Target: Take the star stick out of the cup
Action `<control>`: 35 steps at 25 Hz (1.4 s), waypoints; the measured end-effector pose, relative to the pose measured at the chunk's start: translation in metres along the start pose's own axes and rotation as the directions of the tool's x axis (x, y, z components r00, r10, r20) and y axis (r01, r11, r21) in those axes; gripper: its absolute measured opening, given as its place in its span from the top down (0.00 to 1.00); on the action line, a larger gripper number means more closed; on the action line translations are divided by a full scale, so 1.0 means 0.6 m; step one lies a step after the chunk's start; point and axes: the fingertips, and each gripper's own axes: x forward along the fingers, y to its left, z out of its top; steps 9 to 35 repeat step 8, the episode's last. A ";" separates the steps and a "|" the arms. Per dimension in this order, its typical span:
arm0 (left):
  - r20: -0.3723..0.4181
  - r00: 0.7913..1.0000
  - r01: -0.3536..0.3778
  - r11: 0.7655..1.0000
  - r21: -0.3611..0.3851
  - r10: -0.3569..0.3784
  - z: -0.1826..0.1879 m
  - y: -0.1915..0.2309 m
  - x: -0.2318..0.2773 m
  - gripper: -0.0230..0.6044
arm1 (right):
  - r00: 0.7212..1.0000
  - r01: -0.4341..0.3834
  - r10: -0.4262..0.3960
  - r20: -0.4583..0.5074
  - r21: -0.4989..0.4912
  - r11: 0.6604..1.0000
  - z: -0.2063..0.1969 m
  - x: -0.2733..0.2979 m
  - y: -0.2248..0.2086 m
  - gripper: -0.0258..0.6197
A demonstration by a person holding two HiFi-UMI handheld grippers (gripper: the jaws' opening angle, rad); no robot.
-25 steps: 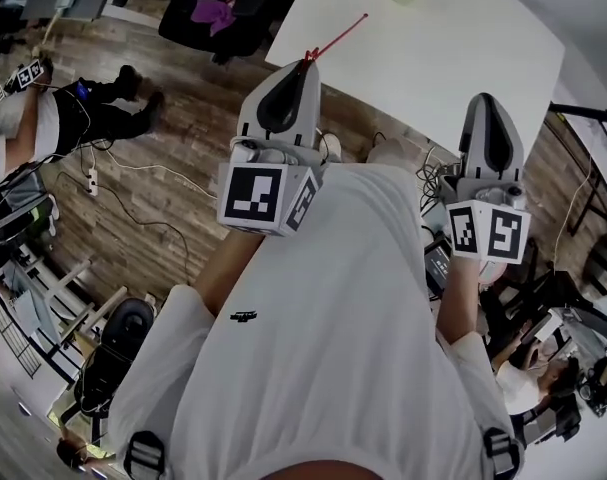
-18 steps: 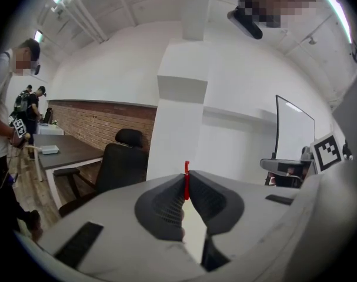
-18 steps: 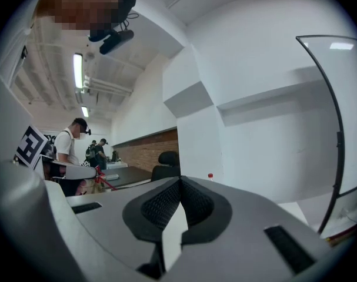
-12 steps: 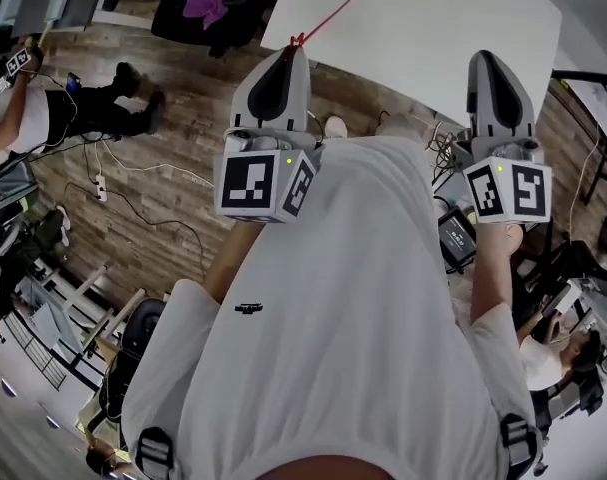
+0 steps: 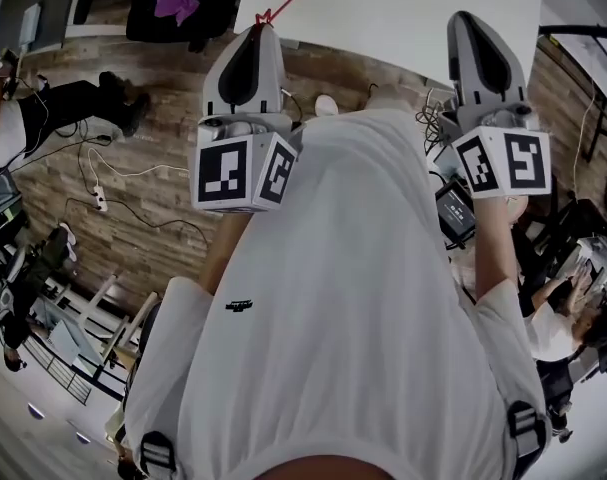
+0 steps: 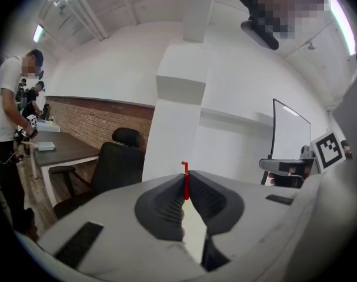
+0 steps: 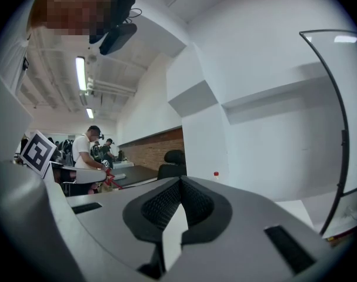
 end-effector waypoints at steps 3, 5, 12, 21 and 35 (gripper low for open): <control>-0.004 1.000 0.001 1.000 0.001 -0.001 -0.003 0.001 0.001 0.93 | 1.000 0.002 -0.002 -0.005 -0.002 1.000 -0.004 -0.004 0.002 0.96; -0.005 1.000 0.001 1.000 -0.001 -0.001 -0.004 0.002 0.000 0.93 | 1.000 0.002 -0.002 -0.007 -0.003 1.000 -0.005 -0.005 0.004 0.96; -0.006 1.000 0.003 1.000 -0.001 -0.003 -0.005 0.004 -0.002 0.93 | 1.000 0.005 -0.005 -0.010 0.000 1.000 -0.008 -0.008 0.008 0.96; -0.006 1.000 0.003 1.000 -0.001 -0.003 -0.005 0.004 -0.002 0.93 | 1.000 0.005 -0.005 -0.010 0.000 1.000 -0.008 -0.008 0.008 0.96; -0.006 1.000 0.003 1.000 -0.001 -0.003 -0.005 0.004 -0.002 0.93 | 1.000 0.005 -0.005 -0.010 0.000 1.000 -0.008 -0.008 0.008 0.96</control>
